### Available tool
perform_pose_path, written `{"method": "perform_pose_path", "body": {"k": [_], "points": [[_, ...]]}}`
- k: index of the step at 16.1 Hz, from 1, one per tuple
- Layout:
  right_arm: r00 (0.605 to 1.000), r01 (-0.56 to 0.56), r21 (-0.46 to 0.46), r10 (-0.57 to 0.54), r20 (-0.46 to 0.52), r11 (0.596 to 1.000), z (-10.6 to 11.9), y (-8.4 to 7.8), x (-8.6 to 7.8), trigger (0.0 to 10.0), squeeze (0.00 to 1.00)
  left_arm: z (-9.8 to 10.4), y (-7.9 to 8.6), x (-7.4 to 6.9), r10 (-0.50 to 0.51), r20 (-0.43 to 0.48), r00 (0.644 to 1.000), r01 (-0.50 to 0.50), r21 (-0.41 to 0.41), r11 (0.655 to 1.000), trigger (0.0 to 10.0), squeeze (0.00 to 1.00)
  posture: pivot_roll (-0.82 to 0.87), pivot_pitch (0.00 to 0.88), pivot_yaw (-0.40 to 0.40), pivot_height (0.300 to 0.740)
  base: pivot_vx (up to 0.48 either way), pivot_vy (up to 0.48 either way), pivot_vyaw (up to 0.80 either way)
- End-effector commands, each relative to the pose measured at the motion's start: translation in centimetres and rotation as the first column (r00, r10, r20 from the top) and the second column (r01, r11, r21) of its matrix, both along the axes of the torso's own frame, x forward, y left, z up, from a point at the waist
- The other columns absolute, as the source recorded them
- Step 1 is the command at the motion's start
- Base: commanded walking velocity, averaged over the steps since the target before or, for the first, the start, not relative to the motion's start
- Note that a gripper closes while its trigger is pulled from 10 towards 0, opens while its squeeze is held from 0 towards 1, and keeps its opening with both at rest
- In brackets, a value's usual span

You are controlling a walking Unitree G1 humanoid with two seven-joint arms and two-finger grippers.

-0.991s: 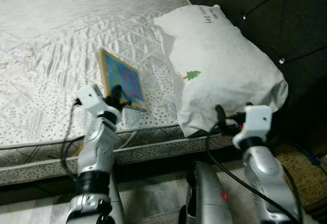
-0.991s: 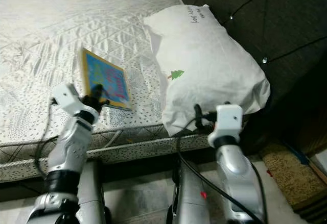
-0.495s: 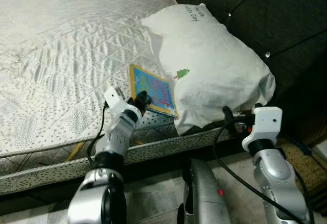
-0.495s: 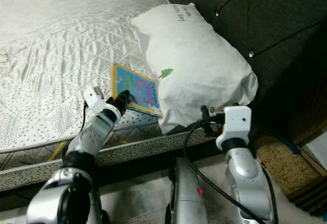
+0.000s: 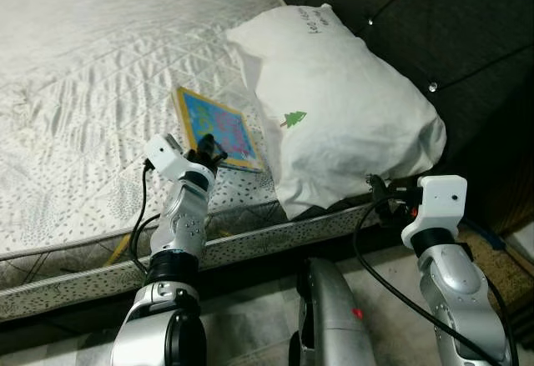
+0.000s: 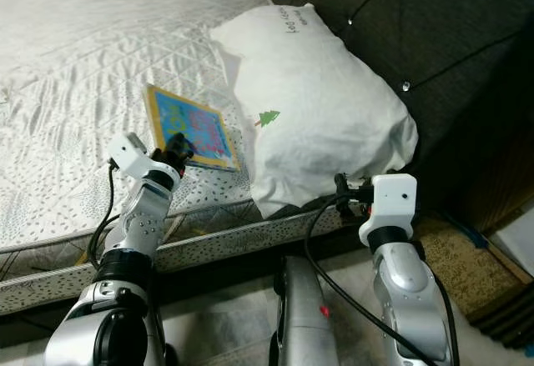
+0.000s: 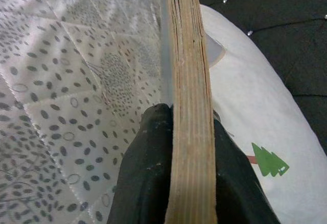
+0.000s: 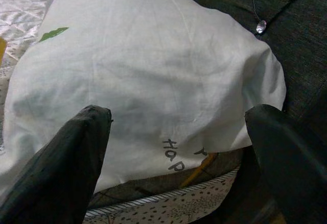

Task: Clean up the room

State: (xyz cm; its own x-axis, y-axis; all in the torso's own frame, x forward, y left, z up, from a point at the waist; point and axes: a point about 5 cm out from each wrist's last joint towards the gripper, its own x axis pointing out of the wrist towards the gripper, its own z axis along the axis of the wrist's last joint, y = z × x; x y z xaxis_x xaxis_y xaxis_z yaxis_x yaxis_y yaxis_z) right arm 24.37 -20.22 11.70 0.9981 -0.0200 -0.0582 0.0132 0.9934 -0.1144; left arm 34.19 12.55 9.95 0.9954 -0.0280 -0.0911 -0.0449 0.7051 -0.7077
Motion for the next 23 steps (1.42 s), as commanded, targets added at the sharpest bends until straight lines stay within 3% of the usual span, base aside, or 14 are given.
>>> {"method": "perform_pose_path", "body": {"k": [1, 3, 6, 13, 16, 17, 23], "points": [[1.0, 0.003, -0.005, -0.003, 0.017, 1.0, 0.5, -0.1, 0.2, 10.0, 0.0, 0.9, -0.1, -0.1, -0.006, 0.036, 0.999, 0.005, 0.022, 1.0, 10.0, 0.0, -0.15, 0.045, -0.047, 0.519, 0.0, 0.0, 0.0], [1.0, -0.002, 0.0, 0.002, 0.015, 1.0, 0.4, 0.2, 0.3, 10.0, 0.0, -0.8, -0.4, -0.5, -0.03, -0.035, 0.999, 0.031, 0.006, 1.0, 10.0, 0.0, -0.14, 0.044, -0.048, 0.519, 0.0, 0.0, 0.0], [1.0, 0.015, -0.012, -0.014, 0.017, 1.0, 0.5, -0.2, 0.4, 10.0, 0.0, -2.8, -0.1, -0.5, -0.053, -0.079, 0.995, 0.059, 0.082, 0.995, 10.0, 0.0, -0.16, 0.043, -0.049, 0.519, 0.0, 0.0, 0.0], [0.999, 0.024, -0.017, -0.024, 0.022, 1.0, 0.7, -0.5, 0.3, 10.0, 0.0, -3.2, -0.4, 0.6, -0.08, -0.131, 0.988, 0.08, -0.005, 0.997, 10.0, 0.0, -0.17, 0.042, -0.048, 0.519, 0.0, 0.0, 0.0], [1.0, 0.02, -0.016, -0.019, 0.024, 1.0, 0.7, -0.4, 0.5, 10.0, 0.0, -3.5, -1.3, 0.4, -0.112, -0.143, 0.983, 0.101, -0.086, 0.991, 10.0, 0.0, -0.17, 0.042, -0.05, 0.519, 0.0, 0.0, 0.0], [1.0, 0.017, -0.016, -0.017, 0.026, 1.0, 0.7, -0.3, 0.6, 10.0, 0.0, -3.6, -2.5, 0.4, -0.177, -0.148, 0.973, 0.16, -0.124, 0.979, 10.0, 0.0, -0.17, 0.04, -0.052, 0.519, 0.0, 0.0, 0.0], [0.999, 0.018, -0.014, -0.018, 0.027, 1.0, 0.6, -0.2, 0.6, 10.0, 0.0, -3.6, -3.0, 0.6, -0.214, -0.145, 0.966, 0.199, -0.116, 0.973, 10.0, 0.0, -0.17, 0.037, -0.045, 0.519, 0.0, 0.0, 0.0]]}}
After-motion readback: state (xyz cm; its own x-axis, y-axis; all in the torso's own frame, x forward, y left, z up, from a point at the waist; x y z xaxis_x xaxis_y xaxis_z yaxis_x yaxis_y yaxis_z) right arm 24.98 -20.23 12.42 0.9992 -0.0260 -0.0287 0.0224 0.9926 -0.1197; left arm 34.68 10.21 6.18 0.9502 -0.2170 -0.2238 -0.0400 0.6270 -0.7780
